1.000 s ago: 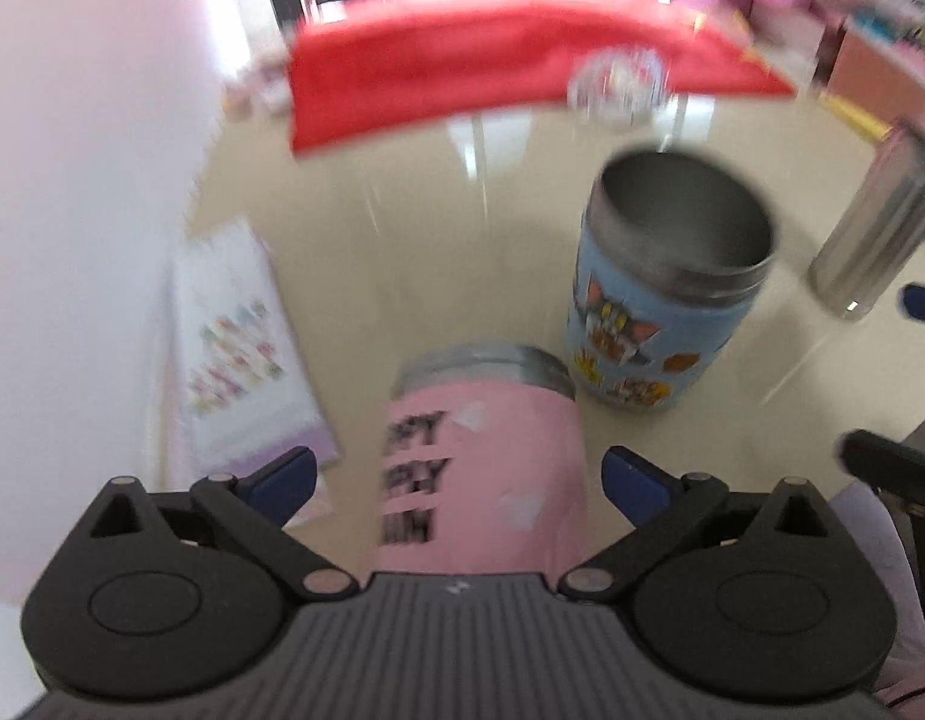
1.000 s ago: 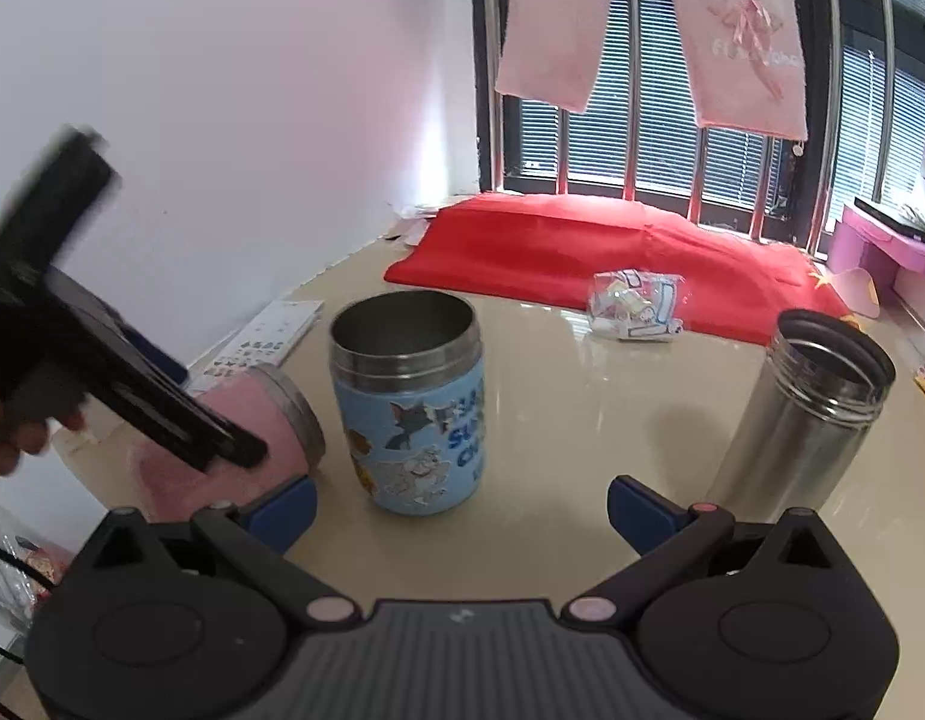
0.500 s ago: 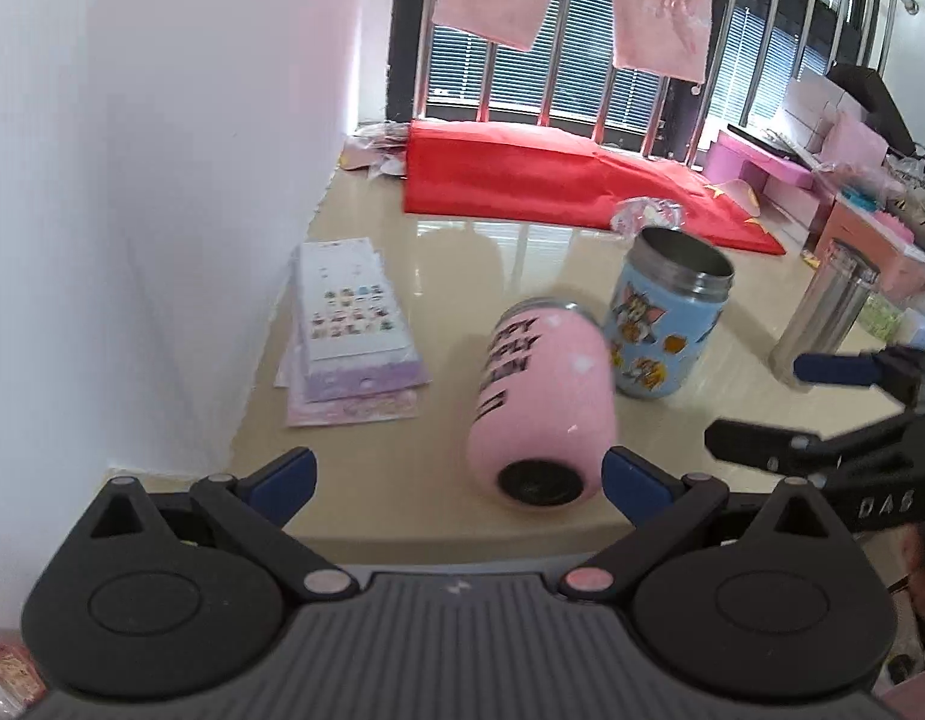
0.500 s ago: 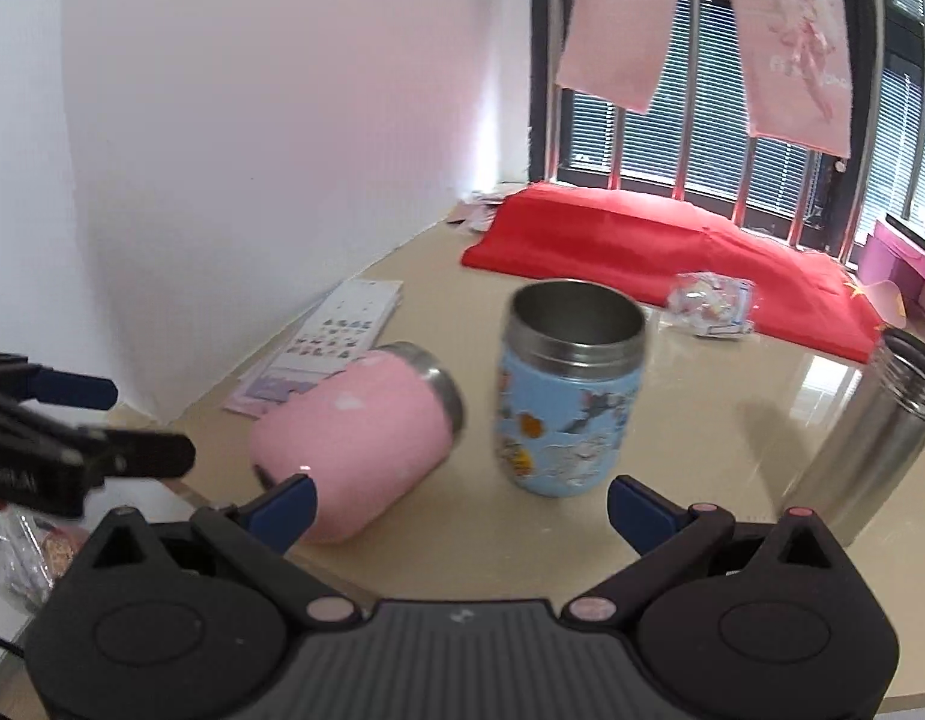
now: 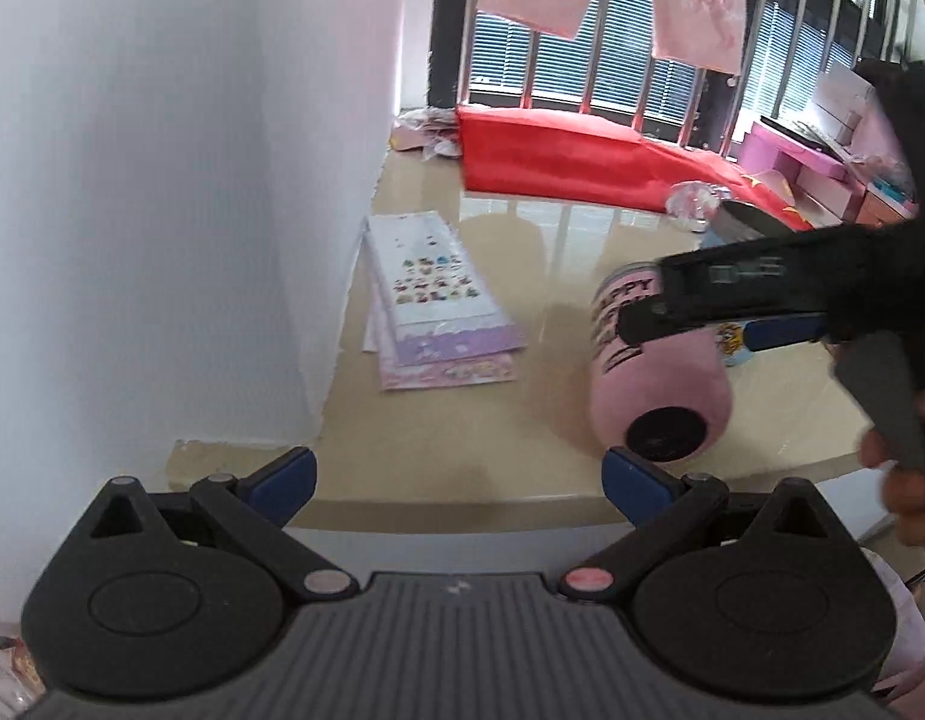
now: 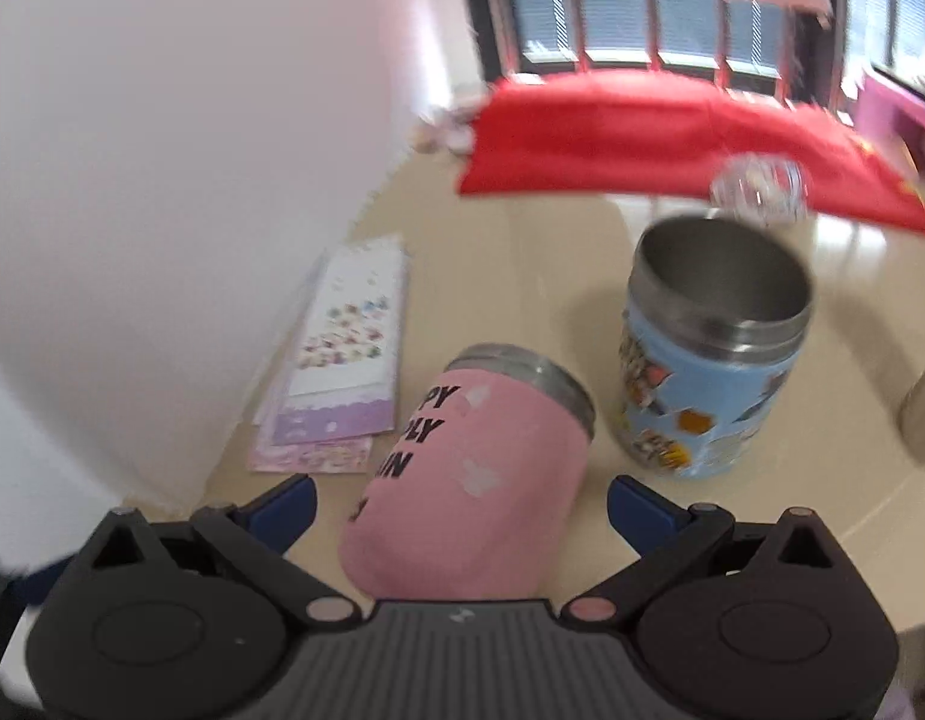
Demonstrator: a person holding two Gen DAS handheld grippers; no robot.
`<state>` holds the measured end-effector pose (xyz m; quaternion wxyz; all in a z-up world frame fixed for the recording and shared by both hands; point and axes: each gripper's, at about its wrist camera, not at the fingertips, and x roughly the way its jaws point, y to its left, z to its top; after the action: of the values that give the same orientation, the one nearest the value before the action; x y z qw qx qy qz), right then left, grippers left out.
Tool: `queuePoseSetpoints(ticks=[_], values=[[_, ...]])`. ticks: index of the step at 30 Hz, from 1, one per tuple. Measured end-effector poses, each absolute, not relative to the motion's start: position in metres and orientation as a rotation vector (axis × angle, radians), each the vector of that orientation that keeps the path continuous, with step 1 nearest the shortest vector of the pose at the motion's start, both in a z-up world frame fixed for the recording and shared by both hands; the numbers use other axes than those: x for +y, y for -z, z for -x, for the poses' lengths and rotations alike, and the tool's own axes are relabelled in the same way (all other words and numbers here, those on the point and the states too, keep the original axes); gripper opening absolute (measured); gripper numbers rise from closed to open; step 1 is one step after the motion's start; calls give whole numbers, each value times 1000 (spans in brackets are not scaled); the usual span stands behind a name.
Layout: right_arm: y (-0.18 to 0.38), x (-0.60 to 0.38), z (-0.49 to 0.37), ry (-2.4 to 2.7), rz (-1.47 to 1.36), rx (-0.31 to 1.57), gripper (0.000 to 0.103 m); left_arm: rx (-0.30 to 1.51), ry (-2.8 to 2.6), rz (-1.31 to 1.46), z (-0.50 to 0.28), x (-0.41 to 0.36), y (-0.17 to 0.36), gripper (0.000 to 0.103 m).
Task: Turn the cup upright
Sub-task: 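Close the right tool around the body of the lying pink cup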
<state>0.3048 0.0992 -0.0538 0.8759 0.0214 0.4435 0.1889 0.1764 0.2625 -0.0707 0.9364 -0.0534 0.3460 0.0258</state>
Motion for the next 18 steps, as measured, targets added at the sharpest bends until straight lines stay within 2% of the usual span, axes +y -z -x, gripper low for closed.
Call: queuePoseSetpoints(ticks=[4, 6, 8, 13, 18], values=[[71, 121, -318, -294, -25, 935, 103, 717, -78, 144, -173, 279, 76, 103], [80, 128, -323, -259, 11, 958, 94, 723, -84, 163, -172, 286, 79, 103], [83, 134, -323, -303, 85, 953, 91, 726, -85, 172, -172, 290, 81, 103], [79, 142, -321, -495, 264, 975, 90, 731, -74, 180, -176, 294, 83, 103], [76, 150, -325, -497, 311, 1008, 90, 729, -58, 177, -178, 293, 86, 103]])
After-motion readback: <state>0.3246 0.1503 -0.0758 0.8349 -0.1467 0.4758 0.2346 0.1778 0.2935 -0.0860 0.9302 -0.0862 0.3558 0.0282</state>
